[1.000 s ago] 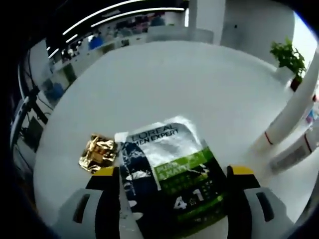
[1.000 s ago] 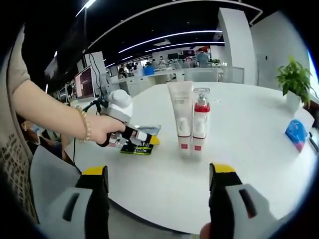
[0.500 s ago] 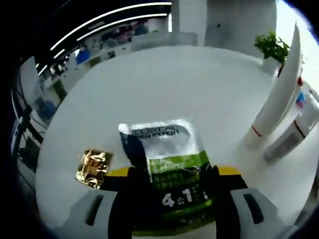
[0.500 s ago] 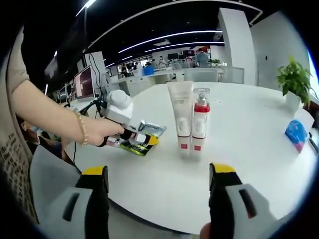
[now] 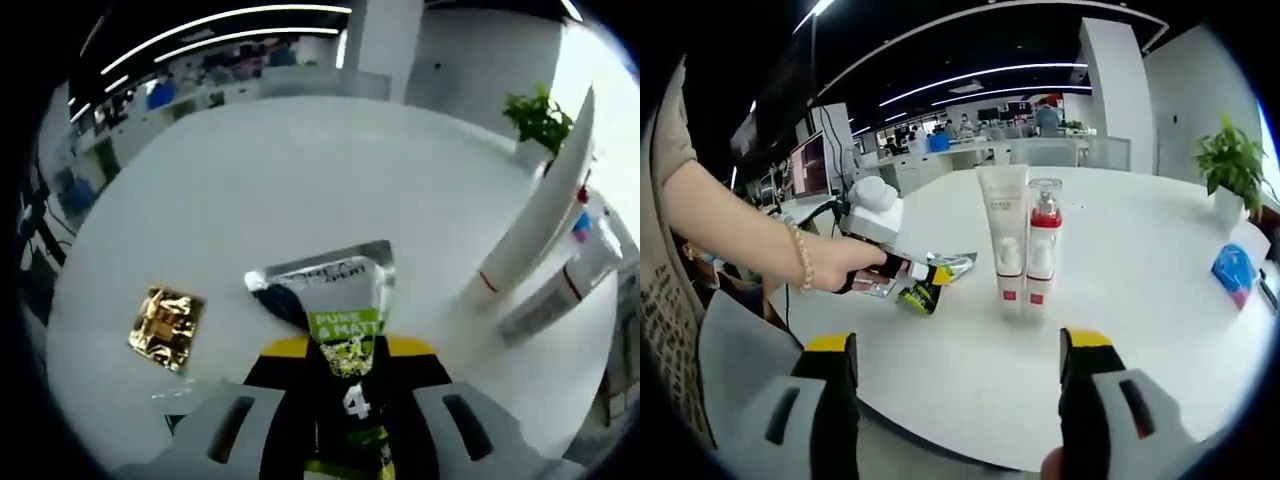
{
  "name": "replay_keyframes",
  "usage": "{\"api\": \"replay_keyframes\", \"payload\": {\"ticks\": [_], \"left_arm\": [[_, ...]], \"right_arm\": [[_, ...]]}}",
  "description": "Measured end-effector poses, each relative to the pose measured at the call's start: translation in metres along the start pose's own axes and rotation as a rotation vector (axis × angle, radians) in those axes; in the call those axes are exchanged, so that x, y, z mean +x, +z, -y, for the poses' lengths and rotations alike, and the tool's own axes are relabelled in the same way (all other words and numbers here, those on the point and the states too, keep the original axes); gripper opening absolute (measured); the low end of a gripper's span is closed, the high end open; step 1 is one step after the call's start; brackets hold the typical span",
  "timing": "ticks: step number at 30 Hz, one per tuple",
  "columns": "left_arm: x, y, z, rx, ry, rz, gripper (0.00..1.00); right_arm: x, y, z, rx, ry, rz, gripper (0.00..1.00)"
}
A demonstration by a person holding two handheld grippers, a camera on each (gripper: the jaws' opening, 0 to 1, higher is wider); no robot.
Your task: Arrange the skincare products in the storage area until every visible bottle or jar stands upright without overlapping.
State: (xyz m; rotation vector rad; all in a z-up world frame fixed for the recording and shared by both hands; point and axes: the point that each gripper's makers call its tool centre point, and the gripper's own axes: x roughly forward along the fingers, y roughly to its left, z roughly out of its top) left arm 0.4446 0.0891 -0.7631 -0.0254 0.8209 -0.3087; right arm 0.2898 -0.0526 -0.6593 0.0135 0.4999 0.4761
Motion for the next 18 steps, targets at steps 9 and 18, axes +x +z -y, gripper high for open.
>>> {"api": "replay_keyframes", "payload": {"ticks": [9, 18], "left_arm": [[-0.022, -0.004, 0.007, -0.033, -0.065, 0.028, 0.18], [-0.063, 0.002, 0.021, 0.047, -0.154, 0.105, 0.18]], "right_arm": [[0.000, 0.002, -0.003, 0.000, 0.014, 0.011, 0.83], [0.000, 0.002, -0.009, 0.012, 0.053, 0.022, 0.81]]}}
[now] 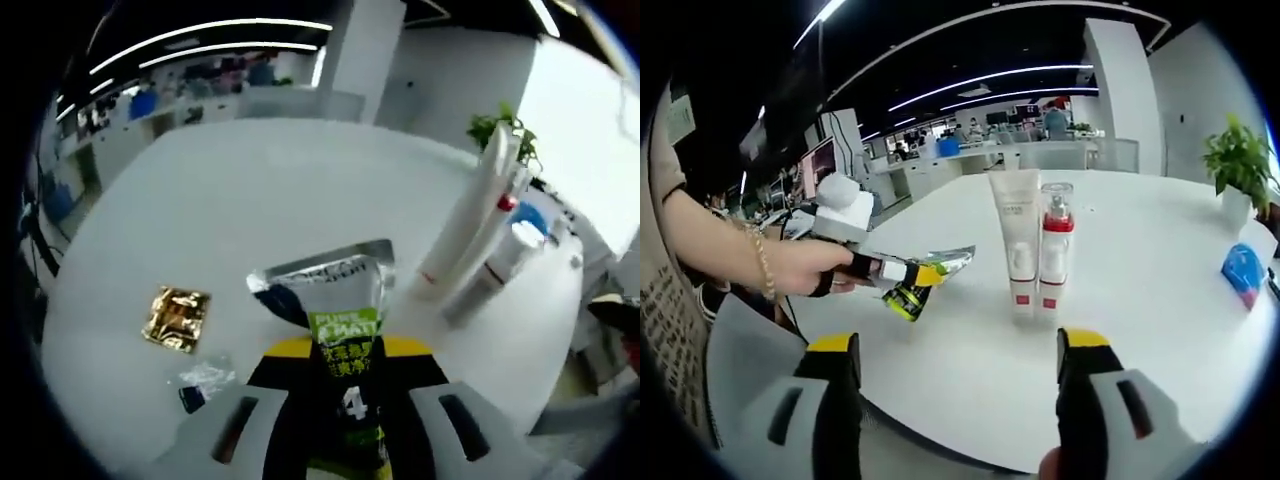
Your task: Arrange the skincare products in the storage area until every visible bottle or jar stands upright without overlapping.
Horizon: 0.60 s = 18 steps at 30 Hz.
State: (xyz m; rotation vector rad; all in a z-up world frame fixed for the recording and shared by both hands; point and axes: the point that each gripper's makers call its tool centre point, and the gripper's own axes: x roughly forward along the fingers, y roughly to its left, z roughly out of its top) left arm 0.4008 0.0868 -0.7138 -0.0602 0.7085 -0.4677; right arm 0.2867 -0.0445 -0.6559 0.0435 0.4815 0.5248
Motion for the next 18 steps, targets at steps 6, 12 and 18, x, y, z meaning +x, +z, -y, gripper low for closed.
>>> {"api": "replay_keyframes", "payload": {"ticks": [6, 12, 18], "left_arm": [[-0.021, 0.007, 0.013, 0.064, -0.072, 0.049, 0.18], [-0.046, 0.016, 0.023, 0.134, -0.123, 0.101, 0.18], [-0.072, 0.021, 0.029, 0.189, -0.148, 0.154, 0.18]], "right_arm": [[-0.001, 0.000, -0.001, 0.009, 0.014, 0.007, 0.79], [0.000, 0.000, -0.004, 0.010, 0.025, 0.007, 0.78], [0.001, 0.000, -0.011, -0.020, 0.048, -0.004, 0.75]]}}
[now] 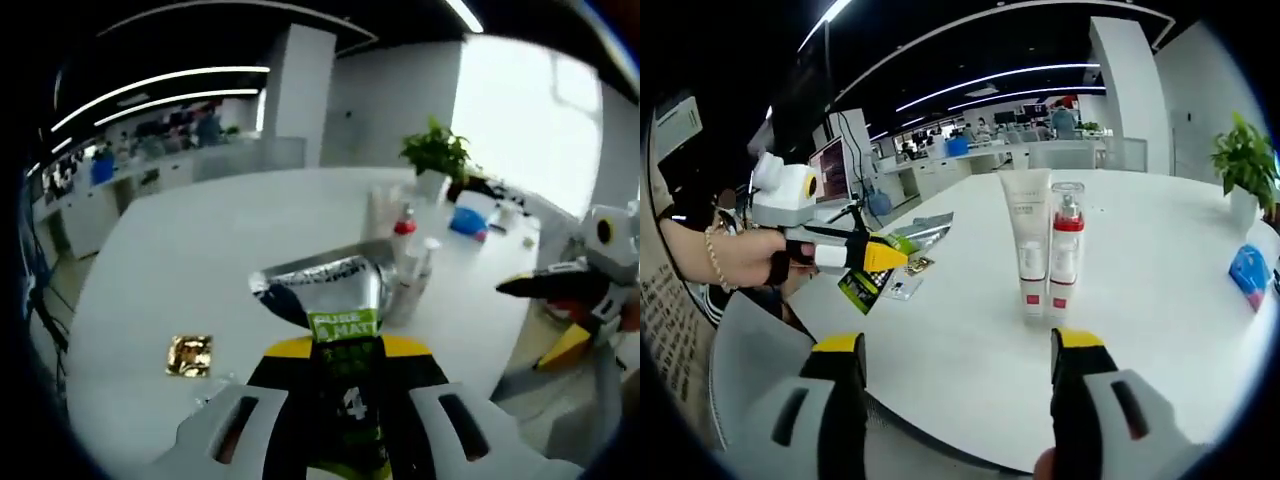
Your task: Arrange the skincare products in the storage area until every visible bottle or jar stands upright without overlapping.
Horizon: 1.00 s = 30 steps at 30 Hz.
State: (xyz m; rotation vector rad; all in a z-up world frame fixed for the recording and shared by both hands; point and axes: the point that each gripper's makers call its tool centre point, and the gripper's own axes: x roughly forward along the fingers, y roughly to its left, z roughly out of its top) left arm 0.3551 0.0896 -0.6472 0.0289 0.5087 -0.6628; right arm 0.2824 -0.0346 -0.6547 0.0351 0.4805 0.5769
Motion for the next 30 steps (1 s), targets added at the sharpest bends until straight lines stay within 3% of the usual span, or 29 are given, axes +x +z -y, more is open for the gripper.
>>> {"api": "replay_keyframes", "payload": {"ticks": [3, 6, 9, 12, 18, 27, 30], "left_arm": [[-0.012, 0.004, 0.004, 0.010, -0.011, 0.023, 0.18], [-0.022, 0.006, 0.006, -0.004, -0.020, 0.043, 0.18], [-0.034, 0.009, 0.010, -0.002, -0.038, 0.065, 0.19], [-0.042, 0.012, 0.015, 0.009, -0.057, 0.082, 0.19], [-0.059, 0.019, 0.029, 0.037, -0.102, 0.115, 0.19], [-0.072, 0.026, 0.041, 0.078, -0.126, 0.142, 0.20], [-0.073, 0.028, 0.042, 0.076, -0.130, 0.149, 0.20]], "right_arm": [[0.001, 0.001, -0.008, -0.010, 0.040, -0.006, 0.71], [0.001, 0.009, -0.024, 0.068, 0.141, 0.021, 0.64], [-0.001, 0.016, -0.029, 0.079, 0.163, 0.035, 0.56], [0.001, 0.037, -0.048, 0.180, 0.231, 0.114, 0.52], [0.012, 0.075, -0.073, 0.270, 0.312, 0.213, 0.46], [0.033, 0.100, -0.084, 0.391, 0.347, 0.283, 0.39], [0.034, 0.105, -0.087, 0.383, 0.351, 0.301, 0.29]]}}
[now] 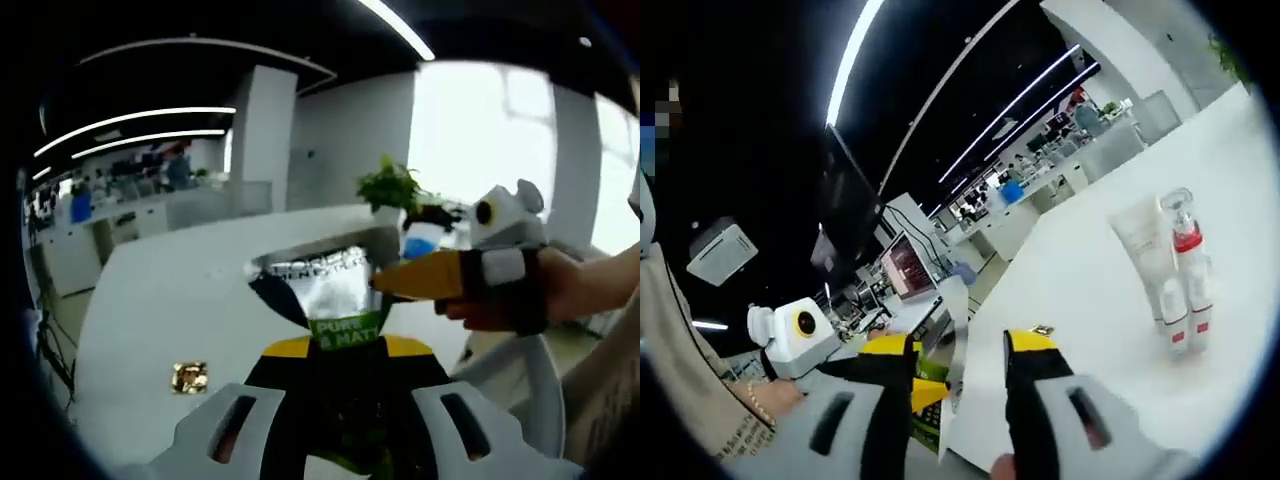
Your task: Arrange the skincare products in the storage area until every visible bottle or jar stands upright without overlapping.
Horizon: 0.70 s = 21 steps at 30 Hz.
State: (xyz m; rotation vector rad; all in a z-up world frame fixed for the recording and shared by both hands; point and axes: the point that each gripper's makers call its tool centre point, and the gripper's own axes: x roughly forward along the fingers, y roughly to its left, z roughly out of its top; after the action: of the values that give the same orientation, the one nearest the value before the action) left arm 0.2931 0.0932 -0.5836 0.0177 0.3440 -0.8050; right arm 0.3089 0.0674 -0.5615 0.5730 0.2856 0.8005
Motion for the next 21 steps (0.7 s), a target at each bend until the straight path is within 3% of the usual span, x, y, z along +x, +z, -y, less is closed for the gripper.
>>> {"api": "replay_keyframes", "payload": {"ticks": [3, 8, 14, 15, 19, 21], "left_arm": [[-0.001, 0.002, 0.000, -0.004, 0.000, 0.006, 0.20], [-0.002, 0.005, -0.001, -0.001, 0.001, 0.016, 0.22], [-0.007, 0.009, -0.001, -0.010, -0.014, 0.036, 0.37], [-0.007, 0.009, 0.001, -0.004, -0.026, 0.042, 0.38], [-0.009, 0.010, 0.000, -0.010, -0.046, 0.045, 0.36], [-0.011, 0.011, 0.000, -0.026, -0.060, 0.049, 0.41]], "right_arm": [[0.001, 0.003, -0.005, -0.008, 0.020, 0.015, 0.14], [0.000, 0.008, -0.009, 0.018, 0.039, 0.041, 0.10], [-0.002, 0.012, -0.010, 0.078, 0.067, 0.049, 0.03], [-0.003, 0.013, -0.010, 0.118, 0.071, 0.054, 0.03], [-0.005, 0.018, -0.007, 0.139, 0.084, 0.062, 0.01], [-0.007, 0.020, -0.007, 0.145, 0.091, 0.065, 0.01]]}}
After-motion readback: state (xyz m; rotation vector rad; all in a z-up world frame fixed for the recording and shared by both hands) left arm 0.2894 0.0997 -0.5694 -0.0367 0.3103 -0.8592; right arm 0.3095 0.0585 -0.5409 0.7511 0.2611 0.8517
